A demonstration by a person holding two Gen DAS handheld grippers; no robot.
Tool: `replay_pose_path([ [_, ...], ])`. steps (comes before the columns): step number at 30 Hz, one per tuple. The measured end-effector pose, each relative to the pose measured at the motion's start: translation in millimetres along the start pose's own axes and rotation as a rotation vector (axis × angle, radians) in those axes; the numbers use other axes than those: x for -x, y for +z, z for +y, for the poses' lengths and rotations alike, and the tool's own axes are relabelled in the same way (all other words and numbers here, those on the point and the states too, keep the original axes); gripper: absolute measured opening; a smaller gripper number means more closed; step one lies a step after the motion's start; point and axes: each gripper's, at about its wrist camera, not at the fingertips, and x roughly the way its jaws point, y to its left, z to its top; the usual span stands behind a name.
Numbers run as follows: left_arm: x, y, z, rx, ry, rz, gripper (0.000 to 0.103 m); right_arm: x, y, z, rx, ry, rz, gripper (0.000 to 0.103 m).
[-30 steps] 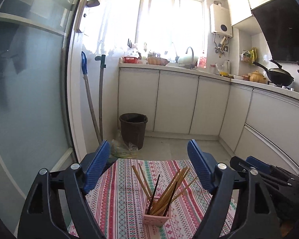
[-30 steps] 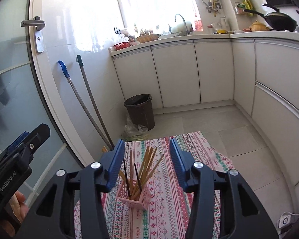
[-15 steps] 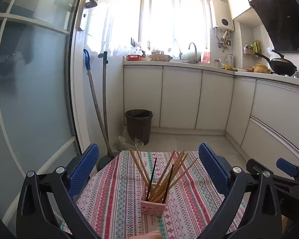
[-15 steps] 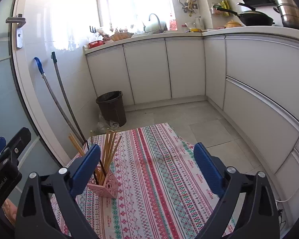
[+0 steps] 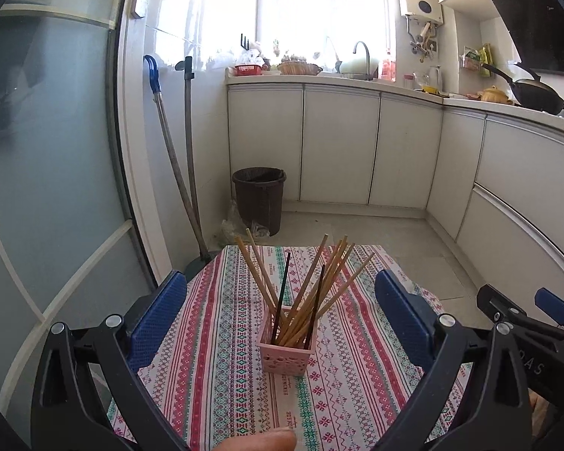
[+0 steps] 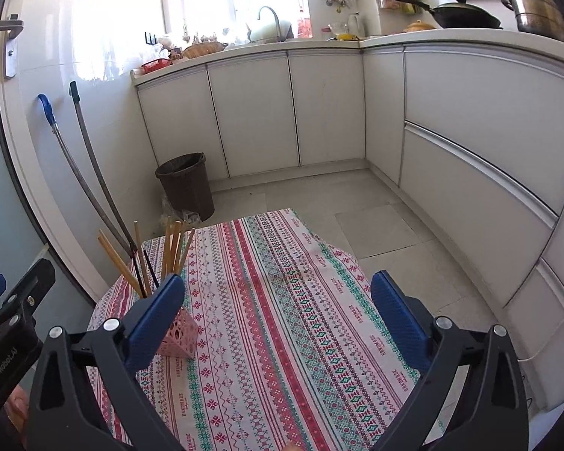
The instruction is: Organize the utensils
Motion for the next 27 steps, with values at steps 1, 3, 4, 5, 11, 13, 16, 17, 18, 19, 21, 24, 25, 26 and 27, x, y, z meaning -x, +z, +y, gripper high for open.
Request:
replay_pose_path([
  [1,-1.4,-0.5,-0.7,-0.003,0.0,0.005,0.096,-0.4,0.0,-0.2,0.001,-0.001,0.001,0.097],
  [3,-3.0,-1.5,-2.2,-0.007,0.001,0.01,0.096,-0.5,-0.6,-0.6,-0.001,-0.003,0.001,0.097],
  [4,-3.6,-1.9,-2.7,-0.01,0.0,0.012,0.096,-0.6,-1.1,-1.3,-0.003,0.0,0.004,0.097],
  [5,-4.0,-2.3,-3.2,-0.012,0.003,0.013,0.096,-0.8,-1.2,-1.2,-0.005,0.002,0.006,0.097],
  [11,-4.6,-2.4,-3.3,-0.013,0.007,0.018,0.096,-2.0,-1.9,0.9,0.001,0.004,0.015,0.097],
  [13,-4.8,-2.6,-3.2,-0.015,0.007,0.018,0.096,-2.8,-2.4,1.1,0.0,0.002,0.019,0.097],
  [16,-4.8,-2.9,-3.9,-0.016,0.005,0.022,0.096,-3.6,-2.7,0.5,-0.001,-0.001,0.021,0.097],
  [17,-4.9,-3.2,-3.8,-0.017,0.006,0.023,0.096,-3.7,-2.6,0.3,-0.002,-0.002,0.021,0.097],
  [18,-5.1,-3.7,-3.7,-0.016,0.007,0.023,0.096,-4.1,-2.2,-0.3,-0.005,-0.002,0.022,0.097],
  [19,-5.1,-3.9,-3.6,-0.016,0.01,0.022,0.096,-4.6,-1.9,-0.6,-0.006,0.0,0.025,0.097],
  [21,-5.7,-4.0,-3.5,-0.019,0.012,0.024,0.096,-5.2,-1.6,-0.8,-0.007,0.001,0.028,0.097],
  [24,-6.8,-5.2,-3.9,-0.022,0.013,0.028,0.096,-5.6,-2.1,-0.1,-0.005,0.002,0.031,0.097],
  [25,-7.1,-5.5,-4.0,-0.023,0.012,0.03,0.096,-6.1,-1.7,-0.1,-0.005,0.002,0.031,0.097],
  [26,-7.2,-5.6,-4.6,-0.025,0.013,0.03,0.096,-6.2,-1.6,-0.1,-0.006,0.002,0.031,0.097],
  [27,-7.2,-5.9,-5.1,-0.027,0.013,0.03,0.096,-6.2,-1.7,-0.1,-0.005,0.003,0.032,0.097],
])
